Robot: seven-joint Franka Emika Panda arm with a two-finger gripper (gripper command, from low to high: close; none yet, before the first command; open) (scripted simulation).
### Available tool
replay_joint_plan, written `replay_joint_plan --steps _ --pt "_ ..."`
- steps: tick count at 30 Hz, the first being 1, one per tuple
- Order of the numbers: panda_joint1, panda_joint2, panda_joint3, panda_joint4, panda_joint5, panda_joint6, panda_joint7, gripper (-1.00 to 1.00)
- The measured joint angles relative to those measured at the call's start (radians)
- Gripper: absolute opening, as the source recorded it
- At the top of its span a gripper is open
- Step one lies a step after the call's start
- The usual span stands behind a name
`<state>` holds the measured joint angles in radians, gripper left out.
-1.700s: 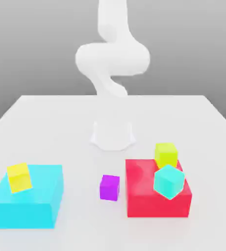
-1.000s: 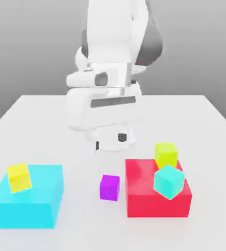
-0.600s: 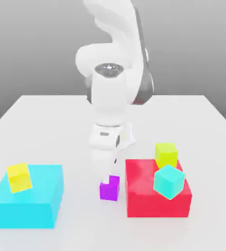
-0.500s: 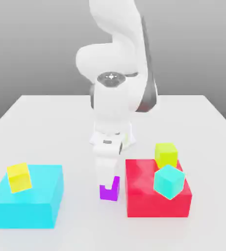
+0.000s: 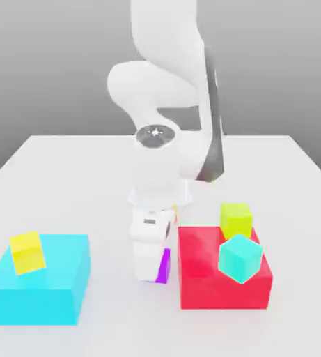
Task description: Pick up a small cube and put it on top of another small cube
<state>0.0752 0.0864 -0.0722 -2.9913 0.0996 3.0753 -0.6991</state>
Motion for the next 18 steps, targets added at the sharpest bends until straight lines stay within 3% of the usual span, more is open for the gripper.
replay_joint_plan --steps 5,10,18 --pt "-0.034 -0.18 -0.005 -0.031 -0.127 -0.148 0.089 -1.0" --pt "0.055 -0.309 0.009 0.078 -0.004 -0.284 0.112 -1.0" --pt "0.213 -0.54 0.113 0.08 0.024 -0.55 0.117 -1.0"
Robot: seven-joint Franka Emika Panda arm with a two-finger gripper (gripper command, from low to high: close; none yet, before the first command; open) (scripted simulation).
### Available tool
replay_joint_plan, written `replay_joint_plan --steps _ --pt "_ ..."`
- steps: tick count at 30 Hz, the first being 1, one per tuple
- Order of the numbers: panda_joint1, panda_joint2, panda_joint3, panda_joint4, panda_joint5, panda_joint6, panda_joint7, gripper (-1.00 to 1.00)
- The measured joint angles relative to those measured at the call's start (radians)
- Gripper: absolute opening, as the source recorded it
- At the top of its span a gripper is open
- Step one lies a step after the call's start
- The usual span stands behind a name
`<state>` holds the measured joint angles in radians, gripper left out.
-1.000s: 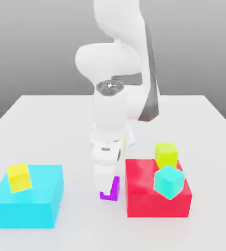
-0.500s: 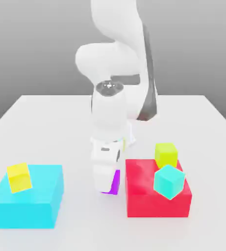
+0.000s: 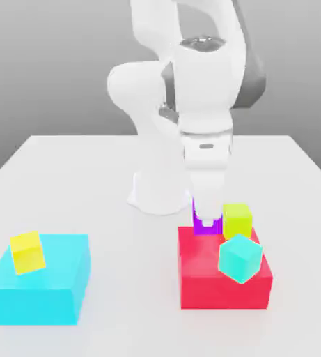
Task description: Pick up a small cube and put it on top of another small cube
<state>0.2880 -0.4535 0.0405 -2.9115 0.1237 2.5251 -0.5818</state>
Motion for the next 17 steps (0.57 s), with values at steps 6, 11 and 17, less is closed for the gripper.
replay_joint_plan --steps 6,11,17 --pt "0.121 -0.175 0.07 -0.008 0.021 -0.2 -0.01 -1.0" --pt "0.146 -0.139 0.114 -0.07 0.006 -0.135 -0.021 -1.0" --pt "0.146 -0.023 0.124 -0.108 0.011 0.017 -0.022 1.0"
